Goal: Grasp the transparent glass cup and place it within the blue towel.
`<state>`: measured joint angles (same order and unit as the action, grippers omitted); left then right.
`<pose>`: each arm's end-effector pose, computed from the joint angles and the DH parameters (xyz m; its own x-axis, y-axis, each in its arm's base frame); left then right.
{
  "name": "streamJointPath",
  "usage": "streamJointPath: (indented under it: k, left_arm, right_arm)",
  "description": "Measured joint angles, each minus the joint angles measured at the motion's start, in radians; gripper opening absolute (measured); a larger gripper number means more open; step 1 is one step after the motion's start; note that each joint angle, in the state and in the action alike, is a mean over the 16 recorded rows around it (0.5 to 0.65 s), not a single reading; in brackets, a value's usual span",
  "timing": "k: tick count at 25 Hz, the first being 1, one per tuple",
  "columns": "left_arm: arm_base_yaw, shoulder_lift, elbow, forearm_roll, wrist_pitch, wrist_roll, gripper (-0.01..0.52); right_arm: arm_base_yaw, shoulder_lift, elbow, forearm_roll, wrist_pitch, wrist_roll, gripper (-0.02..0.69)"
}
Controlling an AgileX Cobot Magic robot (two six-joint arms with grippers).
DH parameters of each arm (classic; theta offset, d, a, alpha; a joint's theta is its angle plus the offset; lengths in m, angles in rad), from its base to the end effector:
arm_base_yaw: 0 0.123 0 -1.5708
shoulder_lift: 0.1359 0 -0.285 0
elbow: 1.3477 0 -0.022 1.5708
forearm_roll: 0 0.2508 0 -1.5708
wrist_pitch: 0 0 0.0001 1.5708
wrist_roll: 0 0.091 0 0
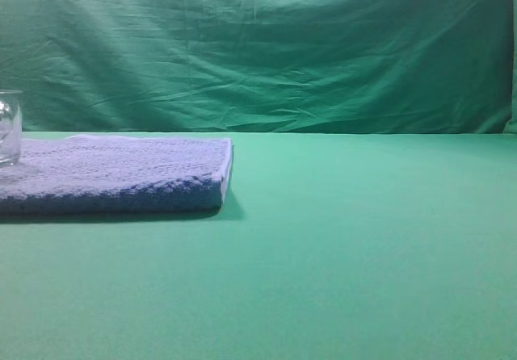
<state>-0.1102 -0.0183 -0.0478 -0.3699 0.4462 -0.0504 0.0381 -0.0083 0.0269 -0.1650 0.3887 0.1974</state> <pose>0.0463 -0.0194 0.1927 -0.3396 -0.3374 -0.8780 0.1405 0.9048 -0.4020 0.0525 -0.0037 0.1701 -0.3087 0.0327 -0.9506 0.0349 0.9991 0.0230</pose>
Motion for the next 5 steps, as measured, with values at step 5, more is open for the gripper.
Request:
streamJointPath:
  k: [5]
  left_arm:
    - [0.000, 0.000, 0.000, 0.000, 0.000, 0.000, 0.000]
  right_arm:
    - [0.000, 0.000, 0.000, 0.000, 0.000, 0.000, 0.061]
